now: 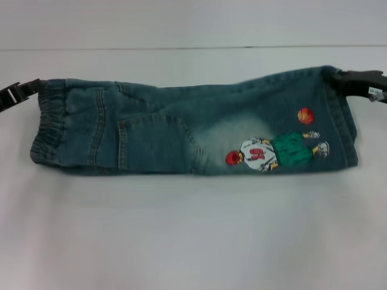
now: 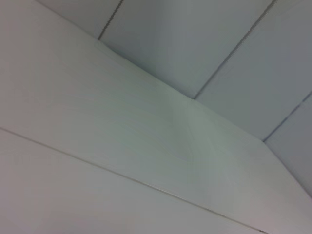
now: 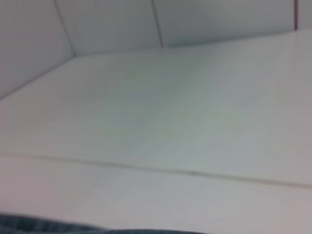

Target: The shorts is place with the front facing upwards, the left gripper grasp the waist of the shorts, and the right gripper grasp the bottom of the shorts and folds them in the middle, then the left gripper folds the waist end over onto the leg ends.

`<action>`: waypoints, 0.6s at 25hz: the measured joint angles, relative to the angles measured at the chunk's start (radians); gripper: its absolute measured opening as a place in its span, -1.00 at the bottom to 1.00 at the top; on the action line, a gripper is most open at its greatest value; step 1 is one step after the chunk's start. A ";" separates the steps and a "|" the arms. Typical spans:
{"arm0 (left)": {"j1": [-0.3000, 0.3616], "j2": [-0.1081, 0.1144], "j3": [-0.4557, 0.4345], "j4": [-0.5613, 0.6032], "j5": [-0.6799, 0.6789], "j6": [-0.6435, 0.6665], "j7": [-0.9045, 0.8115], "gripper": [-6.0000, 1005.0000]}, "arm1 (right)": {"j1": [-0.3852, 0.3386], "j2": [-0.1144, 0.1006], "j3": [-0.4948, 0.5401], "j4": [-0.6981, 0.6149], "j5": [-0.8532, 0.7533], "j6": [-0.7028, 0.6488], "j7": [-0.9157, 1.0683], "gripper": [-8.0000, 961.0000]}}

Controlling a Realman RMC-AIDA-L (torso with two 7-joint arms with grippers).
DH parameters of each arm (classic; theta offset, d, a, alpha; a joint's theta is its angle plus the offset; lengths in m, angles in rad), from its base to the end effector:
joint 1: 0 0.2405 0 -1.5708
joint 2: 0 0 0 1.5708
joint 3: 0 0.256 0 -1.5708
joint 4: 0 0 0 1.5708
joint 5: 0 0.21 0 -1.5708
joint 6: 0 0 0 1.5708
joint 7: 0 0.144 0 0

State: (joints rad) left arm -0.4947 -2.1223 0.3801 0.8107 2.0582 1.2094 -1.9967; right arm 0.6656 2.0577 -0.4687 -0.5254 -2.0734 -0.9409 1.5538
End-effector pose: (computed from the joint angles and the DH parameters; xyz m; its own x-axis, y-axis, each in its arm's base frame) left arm -0.3248 0.3622 0.0658 0.2345 0.5590 0.7953 0.9673 -0.2155 -0.1337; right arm 0.3066 0.4134 0.0259 0.6269 -0.4931 -0.6032 -0.7788 -0.4164 -0.4690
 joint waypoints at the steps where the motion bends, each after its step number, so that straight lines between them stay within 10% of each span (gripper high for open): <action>1: -0.003 -0.002 0.001 -0.013 -0.007 -0.023 0.013 -0.95 | 0.003 0.002 0.000 0.010 0.025 0.013 -0.025 -0.84; 15: -0.016 0.009 0.016 -0.074 -0.010 -0.130 0.041 -0.95 | 0.073 0.015 -0.097 0.059 0.109 0.199 -0.168 -0.75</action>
State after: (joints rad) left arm -0.5109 -2.1132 0.3958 0.7371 2.0482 1.0794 -1.9555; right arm 0.7383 2.0723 -0.5660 -0.4664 -1.9640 -0.7414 1.3860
